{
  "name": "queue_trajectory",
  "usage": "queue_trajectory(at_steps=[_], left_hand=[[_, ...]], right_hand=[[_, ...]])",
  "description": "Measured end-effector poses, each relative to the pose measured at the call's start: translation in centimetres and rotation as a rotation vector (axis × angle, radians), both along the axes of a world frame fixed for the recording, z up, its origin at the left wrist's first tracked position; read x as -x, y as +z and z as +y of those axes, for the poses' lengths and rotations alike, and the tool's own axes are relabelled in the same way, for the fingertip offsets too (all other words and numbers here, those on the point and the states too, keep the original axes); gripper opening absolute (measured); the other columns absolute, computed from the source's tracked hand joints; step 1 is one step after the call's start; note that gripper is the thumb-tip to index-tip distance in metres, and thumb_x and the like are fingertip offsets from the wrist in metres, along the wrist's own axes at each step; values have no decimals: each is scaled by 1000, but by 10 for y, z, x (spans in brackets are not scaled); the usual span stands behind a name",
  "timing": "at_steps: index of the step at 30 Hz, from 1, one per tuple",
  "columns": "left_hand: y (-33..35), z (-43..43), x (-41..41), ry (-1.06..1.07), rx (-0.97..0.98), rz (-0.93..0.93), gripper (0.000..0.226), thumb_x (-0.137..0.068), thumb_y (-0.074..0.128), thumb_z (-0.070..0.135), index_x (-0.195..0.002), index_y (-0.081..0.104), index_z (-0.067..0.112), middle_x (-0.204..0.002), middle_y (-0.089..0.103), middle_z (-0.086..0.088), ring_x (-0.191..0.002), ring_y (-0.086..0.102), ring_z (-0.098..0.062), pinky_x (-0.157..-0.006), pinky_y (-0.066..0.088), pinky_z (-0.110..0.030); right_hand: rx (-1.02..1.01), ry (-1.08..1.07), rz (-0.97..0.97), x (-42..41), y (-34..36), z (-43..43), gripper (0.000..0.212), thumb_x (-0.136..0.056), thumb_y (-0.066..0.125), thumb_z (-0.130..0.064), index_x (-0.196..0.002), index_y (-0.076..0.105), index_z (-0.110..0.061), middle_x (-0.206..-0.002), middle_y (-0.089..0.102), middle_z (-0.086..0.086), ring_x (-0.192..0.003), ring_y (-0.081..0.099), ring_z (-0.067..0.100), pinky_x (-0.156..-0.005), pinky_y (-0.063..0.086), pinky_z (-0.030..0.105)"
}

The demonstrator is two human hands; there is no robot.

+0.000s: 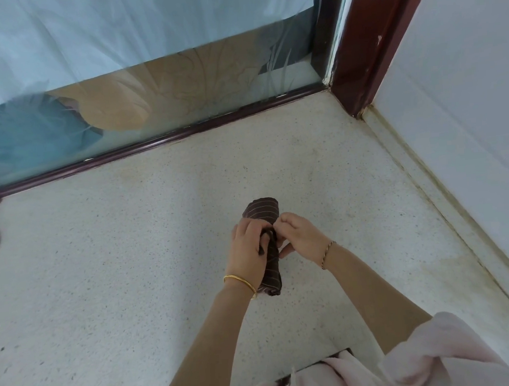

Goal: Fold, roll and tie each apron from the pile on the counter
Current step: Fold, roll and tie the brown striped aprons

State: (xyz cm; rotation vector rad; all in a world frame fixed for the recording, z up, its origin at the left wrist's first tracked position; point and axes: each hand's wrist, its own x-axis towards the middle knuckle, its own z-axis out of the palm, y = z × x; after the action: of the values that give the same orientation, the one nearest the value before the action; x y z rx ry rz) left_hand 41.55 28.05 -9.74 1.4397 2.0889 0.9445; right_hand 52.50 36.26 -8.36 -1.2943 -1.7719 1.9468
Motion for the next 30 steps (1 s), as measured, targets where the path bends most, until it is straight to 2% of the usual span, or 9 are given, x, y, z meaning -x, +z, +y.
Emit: queue_trajectory(at_steps=[2, 6, 11, 16, 20, 22, 26, 28, 30], left_hand=[[-2, 1, 0, -9, 35, 9, 18, -92, 48, 3, -103, 60, 10, -101, 45, 7, -101, 44, -16, -86, 30, -18], [0, 0, 7, -41, 78, -32, 11, -96, 45, 12, -102, 54, 10, -100, 46, 3, -94, 47, -17, -83, 41, -27], [5, -2, 11, -34, 205, 212, 22, -100, 34, 25, -83, 40, 13, -86, 39, 0, -79, 39, -17, -70, 36, -28], [5, -1, 24, 256, 219, -318, 32, -94, 46, 12, -62, 42, 8, -67, 39, -5, -64, 39, -18, -62, 34, -29], [28, 5, 16, 239, -12, -661, 21, -92, 54, 8, -80, 70, 2, -70, 62, -2, -64, 56, -2, -69, 49, -18], [30, 10, 16, 206, 6, -632, 23, -92, 57, 13, -80, 69, -2, -73, 66, 0, -65, 58, 3, -68, 48, -14], [25, 15, 16, 73, 209, -450, 6, -84, 66, 19, -88, 69, 15, -84, 64, 4, -73, 58, -3, -67, 47, -13], [24, 15, 13, 6, 242, -367, 9, -80, 69, 16, -87, 67, 22, -83, 62, 6, -73, 56, -6, -66, 46, -13], [25, 16, 10, -35, 280, -256, 10, -78, 71, 19, -84, 64, 23, -78, 60, 6, -71, 53, -8, -66, 45, -19]], right_hand=[[20, -41, 25, -1, 1, 1, 26, -98, 44, -19, -73, 47, -13, -72, 50, 3, -68, 55, 13, -64, 56, 33], [22, -106, 45, -5, 1, 2, 30, -99, 43, -19, -70, 47, -13, -71, 49, 3, -69, 54, 15, -70, 55, 38], [-12, -169, -1, -8, 0, 5, 30, -97, 46, -14, -67, 49, -16, -73, 55, 5, -72, 57, 15, -67, 54, 30], [42, -266, -98, -16, -10, 7, 27, -97, 45, -8, -70, 50, -10, -72, 55, 10, -67, 64, 21, -70, 57, 39], [48, -220, -81, -9, -8, 2, 26, -97, 46, -12, -72, 48, -11, -70, 54, 8, -67, 65, 22, -68, 57, 36], [9, -209, -53, -8, -4, 2, 23, -96, 49, -15, -74, 49, -11, -72, 56, 6, -70, 65, 20, -68, 56, 33], [-193, -106, -59, -11, 7, -2, 21, -92, 57, -19, -71, 56, -15, -73, 61, 6, -72, 61, 16, -66, 54, 30], [-331, -68, -50, -9, 13, -4, 28, -90, 60, -18, -62, 56, -22, -73, 60, 13, -69, 57, 19, -64, 52, 37], [-458, -28, -68, -7, 13, -5, 31, -88, 63, -19, -59, 54, -27, -76, 56, 7, -69, 52, 12, -63, 47, 30]])
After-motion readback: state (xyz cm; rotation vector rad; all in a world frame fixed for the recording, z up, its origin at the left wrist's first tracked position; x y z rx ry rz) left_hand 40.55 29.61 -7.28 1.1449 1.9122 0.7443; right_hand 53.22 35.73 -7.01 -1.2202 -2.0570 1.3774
